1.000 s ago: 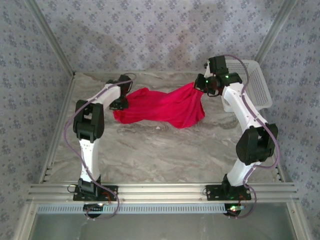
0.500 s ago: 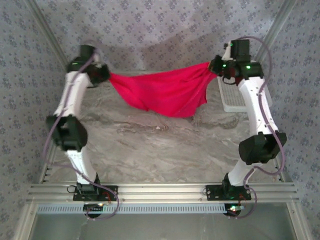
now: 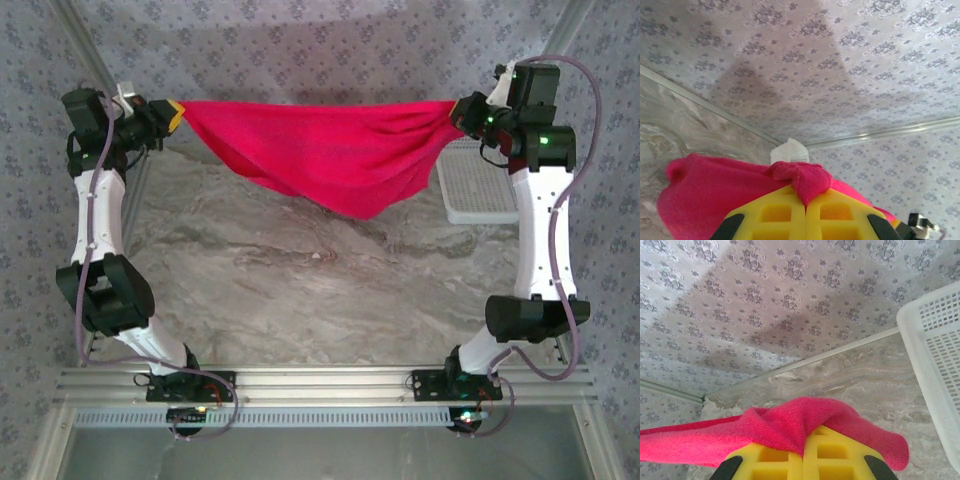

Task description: Fold the inside-out t-shirt

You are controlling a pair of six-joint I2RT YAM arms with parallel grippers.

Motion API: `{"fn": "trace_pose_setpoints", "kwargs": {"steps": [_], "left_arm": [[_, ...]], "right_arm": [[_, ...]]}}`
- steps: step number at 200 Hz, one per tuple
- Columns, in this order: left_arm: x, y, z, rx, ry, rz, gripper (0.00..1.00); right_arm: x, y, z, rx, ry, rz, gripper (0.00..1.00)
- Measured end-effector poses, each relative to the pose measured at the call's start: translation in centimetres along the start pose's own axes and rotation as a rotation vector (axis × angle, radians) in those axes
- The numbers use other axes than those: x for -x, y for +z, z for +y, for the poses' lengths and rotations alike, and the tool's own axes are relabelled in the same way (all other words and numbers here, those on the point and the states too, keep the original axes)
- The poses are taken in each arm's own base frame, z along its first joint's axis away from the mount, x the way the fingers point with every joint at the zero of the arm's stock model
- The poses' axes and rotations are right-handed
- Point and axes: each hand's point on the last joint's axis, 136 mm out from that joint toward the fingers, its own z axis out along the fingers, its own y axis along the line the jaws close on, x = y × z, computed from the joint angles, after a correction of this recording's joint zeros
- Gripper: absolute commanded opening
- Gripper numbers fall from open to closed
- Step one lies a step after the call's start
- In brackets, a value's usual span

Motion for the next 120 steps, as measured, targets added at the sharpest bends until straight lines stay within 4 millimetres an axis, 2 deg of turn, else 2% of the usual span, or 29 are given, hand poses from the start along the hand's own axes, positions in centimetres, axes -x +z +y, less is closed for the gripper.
{"fn": "trace_pose_setpoints", "kwargs": {"steps": [29, 55, 75, 89, 99, 109, 120], "left_arm": [[-0.1, 0.1, -0.7, -0.021, 0.004, 0.023, 0.00], [0.9, 0.0, -2.9, -0.053, 0.055, 0.014, 0.00], [0.6, -0.2, -2.6, -0.035, 0.069, 0.017, 0.00], [-0.1, -0.3, -0.5, 0.014, 0.057, 0.024, 0.00], [-1.1, -0.4, 2.4, 0.070, 0.020, 0.034, 0.00], [-2.3, -0.6, 6.3, 0.145, -0.034, 0.039, 0.00], [-3.8, -1.1, 11.7, 0.258, -0.112, 0.043, 0.00]], "right_arm": [[-0.5, 0.4, 0.9, 0.023, -0.003, 0.023, 0.00], [-0.8, 0.7, 2.5, 0.075, -0.017, 0.041, 0.00], [-2.2, 1.4, 3.1, 0.102, -0.026, 0.072, 0.00], [-4.7, 2.5, 2.4, 0.098, -0.021, 0.122, 0.00], [-7.4, 3.7, 1.2, 0.083, -0.009, 0.180, 0.00], [-10.7, 5.0, -0.4, 0.060, 0.008, 0.253, 0.00], [-14.2, 6.5, -2.3, 0.025, 0.034, 0.336, 0.00]]}}
